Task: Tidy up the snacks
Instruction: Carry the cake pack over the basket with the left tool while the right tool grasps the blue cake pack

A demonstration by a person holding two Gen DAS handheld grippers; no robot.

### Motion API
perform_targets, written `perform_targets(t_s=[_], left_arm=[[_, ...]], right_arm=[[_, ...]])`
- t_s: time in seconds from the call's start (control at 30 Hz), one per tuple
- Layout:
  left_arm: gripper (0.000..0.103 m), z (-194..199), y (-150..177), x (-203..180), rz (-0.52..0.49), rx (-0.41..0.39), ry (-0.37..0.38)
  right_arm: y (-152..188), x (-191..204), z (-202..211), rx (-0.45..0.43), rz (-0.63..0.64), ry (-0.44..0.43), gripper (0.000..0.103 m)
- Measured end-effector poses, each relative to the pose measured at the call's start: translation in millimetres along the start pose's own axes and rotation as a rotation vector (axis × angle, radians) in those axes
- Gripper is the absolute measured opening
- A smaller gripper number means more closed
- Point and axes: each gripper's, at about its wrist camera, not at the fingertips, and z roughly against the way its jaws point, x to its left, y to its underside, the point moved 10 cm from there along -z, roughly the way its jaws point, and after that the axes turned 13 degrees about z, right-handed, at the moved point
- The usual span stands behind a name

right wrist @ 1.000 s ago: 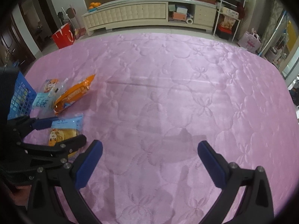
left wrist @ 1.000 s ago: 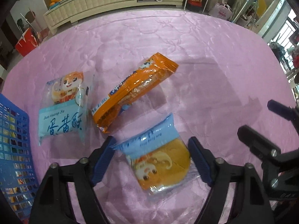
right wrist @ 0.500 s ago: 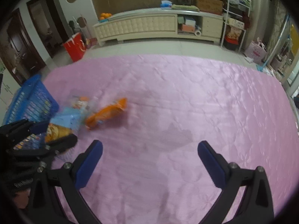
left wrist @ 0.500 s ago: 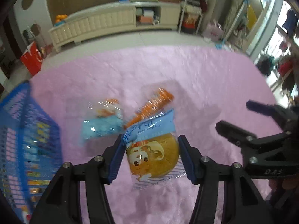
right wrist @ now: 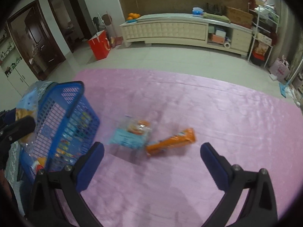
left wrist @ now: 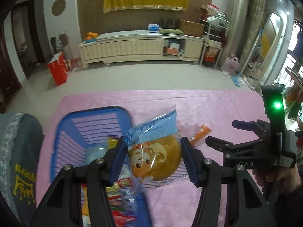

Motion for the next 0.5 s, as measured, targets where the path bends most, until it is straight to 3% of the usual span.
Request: perform_targets(t_s=[0.27,0.5], left_arm=[[0.054,-8.5,-2.2,87.7,0.146,0.031,-0.097],[0.054,-30.9,6.0,125.8,0.180,0.103,-0.134]], right_arm=[[-14.4,37.1,-49.1,0.104,-0.004,-0.003,0.103],[-15.6,42.8,-88.6,0.170,-0.032,0.010,0.103]])
